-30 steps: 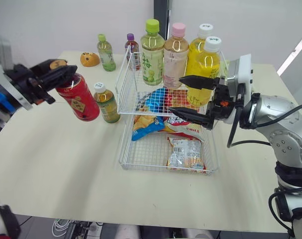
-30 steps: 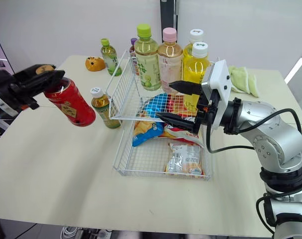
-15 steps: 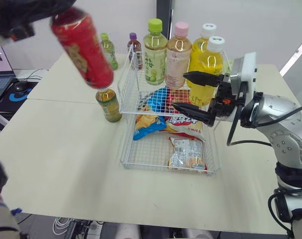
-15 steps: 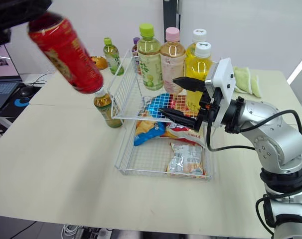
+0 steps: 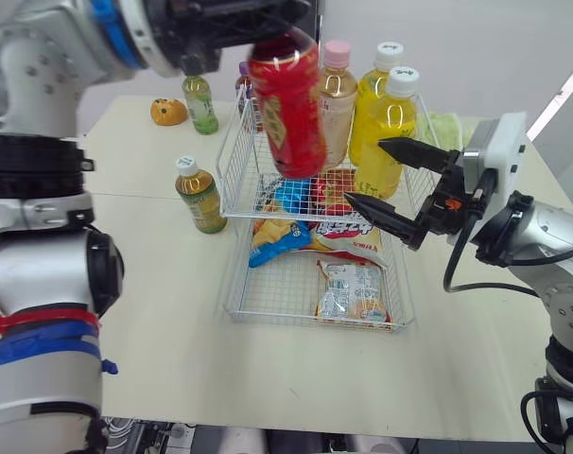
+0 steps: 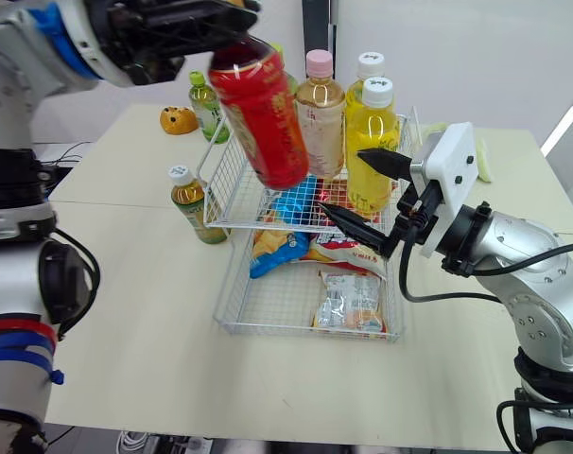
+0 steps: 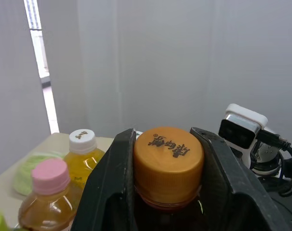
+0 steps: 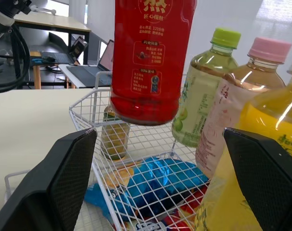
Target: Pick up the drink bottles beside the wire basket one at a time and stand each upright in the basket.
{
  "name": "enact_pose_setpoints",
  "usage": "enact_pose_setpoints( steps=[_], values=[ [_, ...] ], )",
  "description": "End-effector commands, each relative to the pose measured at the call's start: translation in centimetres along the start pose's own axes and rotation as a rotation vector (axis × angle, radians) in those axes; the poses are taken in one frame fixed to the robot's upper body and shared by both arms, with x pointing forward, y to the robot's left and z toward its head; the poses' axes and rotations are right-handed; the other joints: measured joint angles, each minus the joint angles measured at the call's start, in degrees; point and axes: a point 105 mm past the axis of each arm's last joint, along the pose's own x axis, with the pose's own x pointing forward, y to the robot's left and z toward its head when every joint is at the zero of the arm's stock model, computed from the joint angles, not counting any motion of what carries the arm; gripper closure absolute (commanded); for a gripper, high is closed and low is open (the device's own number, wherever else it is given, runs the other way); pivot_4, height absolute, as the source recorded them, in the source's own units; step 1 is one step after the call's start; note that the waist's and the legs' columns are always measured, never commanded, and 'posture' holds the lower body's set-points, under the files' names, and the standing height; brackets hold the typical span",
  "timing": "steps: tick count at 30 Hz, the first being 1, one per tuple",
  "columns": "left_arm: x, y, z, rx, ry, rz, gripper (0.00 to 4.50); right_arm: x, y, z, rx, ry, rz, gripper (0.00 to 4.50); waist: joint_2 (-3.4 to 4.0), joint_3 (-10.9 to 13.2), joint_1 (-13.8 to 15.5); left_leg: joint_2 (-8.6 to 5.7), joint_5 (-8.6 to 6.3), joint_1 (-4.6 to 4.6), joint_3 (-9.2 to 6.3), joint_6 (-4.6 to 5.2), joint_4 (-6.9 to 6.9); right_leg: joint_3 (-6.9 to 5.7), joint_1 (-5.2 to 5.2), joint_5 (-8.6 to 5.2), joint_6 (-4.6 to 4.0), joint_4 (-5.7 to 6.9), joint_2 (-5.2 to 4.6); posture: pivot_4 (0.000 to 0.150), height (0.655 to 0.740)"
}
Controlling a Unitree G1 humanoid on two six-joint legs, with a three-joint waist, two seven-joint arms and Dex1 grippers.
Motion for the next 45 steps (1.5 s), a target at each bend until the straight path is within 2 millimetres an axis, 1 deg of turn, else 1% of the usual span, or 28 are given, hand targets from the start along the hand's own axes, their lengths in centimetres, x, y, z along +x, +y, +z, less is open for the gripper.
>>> enact_pose_setpoints(
  steps=[1,4,6,12,15,17,18,25,26,28,32,35,37,39,42,44,45],
  values=[
    [0.6,0.5,-0.5,0.082,0.004,0.004,3.16,-0.9,0.2,1.3,-0.043,-0.019,-0.038,0.00,0.02,0.01,-0.09,0.00,0.00,0.01,0.02,0.00,0.01,0.02,0.00,0.00,0.00,0.03,0.00,0.150,0.7400],
    [1.5,1.3,-2.9,0.121,0.065,0.007,3.16,-1.4,0.3,1.3,-0.047,0.000,-0.070,0.00,0.03,0.01,0.10,0.00,0.00,0.02,0.01,0.00,0.01,0.02,0.01,0.00,0.00,0.05,0.00,0.150,0.7400],
    [1.5,1.8,-3.5,0.135,0.079,0.013,3.16,-1.6,0.3,1.3,-0.047,0.007,-0.081,0.00,0.04,0.02,0.00,-0.01,0.00,0.02,0.04,0.00,0.02,0.04,0.01,0.00,0.00,0.05,0.00,0.150,0.7400],
    [2.2,3.5,-4.8,0.148,0.081,0.060,3.16,-2.1,0.3,1.4,-0.047,0.027,-0.113,0.00,0.05,0.01,0.12,-0.02,0.00,0.03,0.03,0.00,0.01,0.05,0.03,0.00,0.01,0.02,0.02,0.150,0.7400],
    [2.5,3.7,-4.9,0.142,0.062,0.053,3.16,-2.2,0.3,1.5,-0.047,0.032,-0.123,0.00,0.05,0.01,0.19,-0.02,0.00,0.04,0.00,0.01,0.05,0.03,0.08,0.00,0.01,0.03,0.02,0.150,0.7400],
    [2.7,3.7,-4.6,0.142,0.041,0.039,2.39,-2.3,0.2,1.5,-0.049,0.035,-0.128,0.00,0.05,0.00,0.16,-0.03,0.00,0.05,0.01,0.01,0.06,0.03,0.09,0.00,0.01,0.03,0.02,0.150,0.7400],
    [2.8,3.6,-4.2,0.135,0.021,0.032,2.20,-2.4,0.2,1.6,-0.050,0.037,-0.130,0.00,0.05,0.01,0.14,-0.02,0.00,0.05,0.00,0.01,0.05,0.03,0.09,0.00,0.01,0.03,0.02,0.150,0.7400],
    [2.3,3.0,-2.0,0.128,-0.062,0.003,0.16,-2.6,0.1,1.6,-0.049,0.044,-0.135,0.00,0.05,0.01,0.07,-0.02,0.00,0.03,0.00,0.01,0.01,0.03,0.07,-0.01,0.03,-0.01,0.03,0.150,0.7400],
    [2.1,2.9,-1.6,0.127,-0.072,0.002,0.04,-2.6,0.1,1.6,-0.049,0.043,-0.133,0.00,0.05,0.01,0.07,-0.02,0.00,0.04,0.00,0.01,0.01,0.03,0.07,-0.01,0.03,-0.01,0.03,0.150,0.7400],
    [1.5,2.7,-1.1,0.132,-0.080,0.006,0.04,-2.6,0.1,1.6,-0.048,0.042,-0.126,0.00,0.05,0.01,0.05,-0.02,0.00,0.04,0.00,0.01,0.01,0.03,0.07,-0.01,0.03,0.00,0.03,0.150,0.7400],
    [-0.5,2.7,0.2,0.137,-0.091,0.074,0.04,-2.5,0.3,1.7,-0.040,0.036,-0.094,0.00,0.05,0.01,-0.14,-0.01,0.00,0.05,0.00,0.01,0.02,0.04,0.07,-0.01,0.03,0.02,0.03,0.150,0.7400],
    [-3.1,3.0,0.6,0.144,-0.079,0.191,0.04,-2.2,0.7,1.8,-0.032,0.033,-0.048,0.00,0.06,0.00,-0.20,0.00,0.00,0.06,-0.01,0.00,0.00,0.03,0.07,-0.01,0.03,0.02,0.04,0.150,0.7400],
    [-5.4,3.5,0.1,0.139,-0.058,0.302,0.04,-1.8,1.0,1.9,-0.015,0.020,-0.006,0.00,0.12,-0.03,-0.25,0.01,0.00,0.08,0.01,0.00,0.00,0.06,0.08,-0.01,0.03,0.03,0.04,0.150,0.7400],
    [-7.8,3.8,-1.0,0.140,-0.026,0.417,0.04,-1.4,1.4,1.9,0.010,0.007,0.041,0.00,0.14,-0.04,-0.21,0.01,0.01,0.13,0.02,0.00,0.03,0.09,0.09,-0.01,0.03,0.10,0.03,0.150,0.7400],
    [-12.2,4.1,-2.3,0.169,0.016,0.622,0.04,-0.7,1.8,2.1,0.041,-0.017,0.117,0.00,0.15,-0.05,-0.19,0.02,0.01,0.18,0.02,0.00,0.07,0.11,0.09,-0.01,0.02,0.22,0.03,0.150,0.7400],
    [-14.7,3.8,-2.9,0.152,0.014,0.733,0.04,-0.2,2.1,2.4,0.064,-0.038,0.171,0.00,0.15,-0.05,-0.24,0.03,0.02,0.17,0.02,0.00,0.10,0.10,0.09,-0.01,0.02,0.23,0.02,0.150,0.7400],
    [-15.6,3.4,-3.3,0.148,0.019,0.768,0.04,0.0,2.2,2.6,0.073,-0.046,0.196,0.00,0.15,-0.05,-0.18,0.04,0.02,0.16,0.01,0.00,0.10,0.09,0.09,-0.01,0.02,0.23,0.02,0.150,0.7400]
  ],
)
